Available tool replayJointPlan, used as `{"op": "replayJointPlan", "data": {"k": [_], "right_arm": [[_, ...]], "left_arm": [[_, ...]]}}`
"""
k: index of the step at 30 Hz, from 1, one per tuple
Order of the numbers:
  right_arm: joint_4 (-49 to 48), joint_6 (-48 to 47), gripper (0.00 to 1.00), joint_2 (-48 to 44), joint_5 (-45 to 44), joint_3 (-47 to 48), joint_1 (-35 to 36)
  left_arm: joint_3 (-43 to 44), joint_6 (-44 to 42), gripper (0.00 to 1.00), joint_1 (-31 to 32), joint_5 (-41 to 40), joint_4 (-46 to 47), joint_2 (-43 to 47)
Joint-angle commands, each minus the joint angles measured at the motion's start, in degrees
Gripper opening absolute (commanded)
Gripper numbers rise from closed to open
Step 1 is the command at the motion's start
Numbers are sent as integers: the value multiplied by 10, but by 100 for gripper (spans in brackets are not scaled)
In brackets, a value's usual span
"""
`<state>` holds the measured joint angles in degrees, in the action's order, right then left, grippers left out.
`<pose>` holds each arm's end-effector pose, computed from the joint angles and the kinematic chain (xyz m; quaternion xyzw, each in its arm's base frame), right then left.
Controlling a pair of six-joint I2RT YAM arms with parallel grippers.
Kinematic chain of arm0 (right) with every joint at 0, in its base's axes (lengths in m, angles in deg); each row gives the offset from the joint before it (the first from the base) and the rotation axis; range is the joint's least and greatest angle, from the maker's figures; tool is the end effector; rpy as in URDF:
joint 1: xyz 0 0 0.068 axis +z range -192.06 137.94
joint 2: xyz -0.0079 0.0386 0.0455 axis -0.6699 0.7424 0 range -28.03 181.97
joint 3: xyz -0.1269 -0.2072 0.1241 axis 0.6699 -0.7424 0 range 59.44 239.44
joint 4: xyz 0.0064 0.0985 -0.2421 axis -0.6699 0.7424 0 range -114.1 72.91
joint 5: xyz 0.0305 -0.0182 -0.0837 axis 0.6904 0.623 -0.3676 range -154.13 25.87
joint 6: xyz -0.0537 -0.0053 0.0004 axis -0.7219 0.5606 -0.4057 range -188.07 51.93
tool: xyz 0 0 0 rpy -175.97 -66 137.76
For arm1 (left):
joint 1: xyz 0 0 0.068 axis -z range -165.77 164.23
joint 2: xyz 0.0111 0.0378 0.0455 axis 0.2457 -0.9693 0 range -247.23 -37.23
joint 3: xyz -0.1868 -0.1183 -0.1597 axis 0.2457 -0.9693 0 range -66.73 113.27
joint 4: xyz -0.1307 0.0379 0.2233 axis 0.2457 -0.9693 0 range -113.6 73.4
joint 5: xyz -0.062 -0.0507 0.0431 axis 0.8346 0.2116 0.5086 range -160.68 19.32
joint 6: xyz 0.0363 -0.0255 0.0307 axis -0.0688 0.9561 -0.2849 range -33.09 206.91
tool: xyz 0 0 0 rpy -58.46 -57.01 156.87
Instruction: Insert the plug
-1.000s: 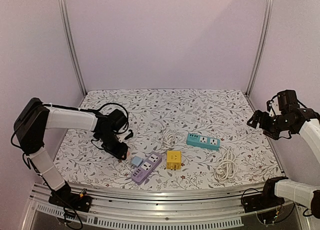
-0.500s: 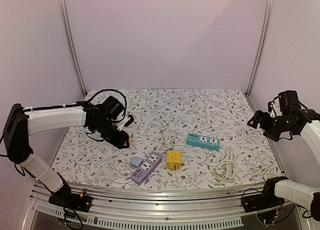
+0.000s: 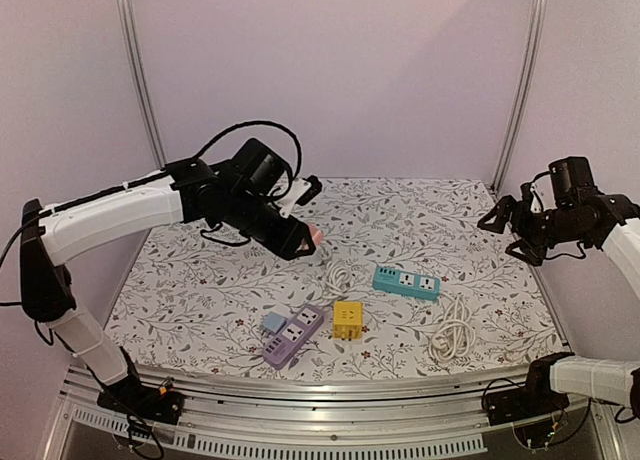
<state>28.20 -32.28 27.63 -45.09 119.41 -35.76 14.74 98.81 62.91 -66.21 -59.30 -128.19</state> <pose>0.1806 0.0316 0.3297 0.1770 0.9055 0.2711 0.2745 0.2245 -0.2596 0.3097 0.3102 0.8930 -0.1951 0.2610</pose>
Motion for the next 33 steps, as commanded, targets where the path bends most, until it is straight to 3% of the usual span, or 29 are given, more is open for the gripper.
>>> {"op": "replayJointPlan", "data": {"k": [1, 16, 27, 33], "right_arm": [[5, 44, 99, 28, 54, 23, 44], [-104, 194, 98, 28, 116, 18, 147], [-142, 209, 93, 99, 114, 46, 240], [-158, 205, 84, 136, 124, 60, 269]], "left_arm": [[86, 9, 10, 53, 2, -4, -66], [319, -24, 8, 127, 60, -51, -242], [385, -19, 8, 148, 94, -64, -286], [388, -16, 8, 151, 101, -65, -289]]}}
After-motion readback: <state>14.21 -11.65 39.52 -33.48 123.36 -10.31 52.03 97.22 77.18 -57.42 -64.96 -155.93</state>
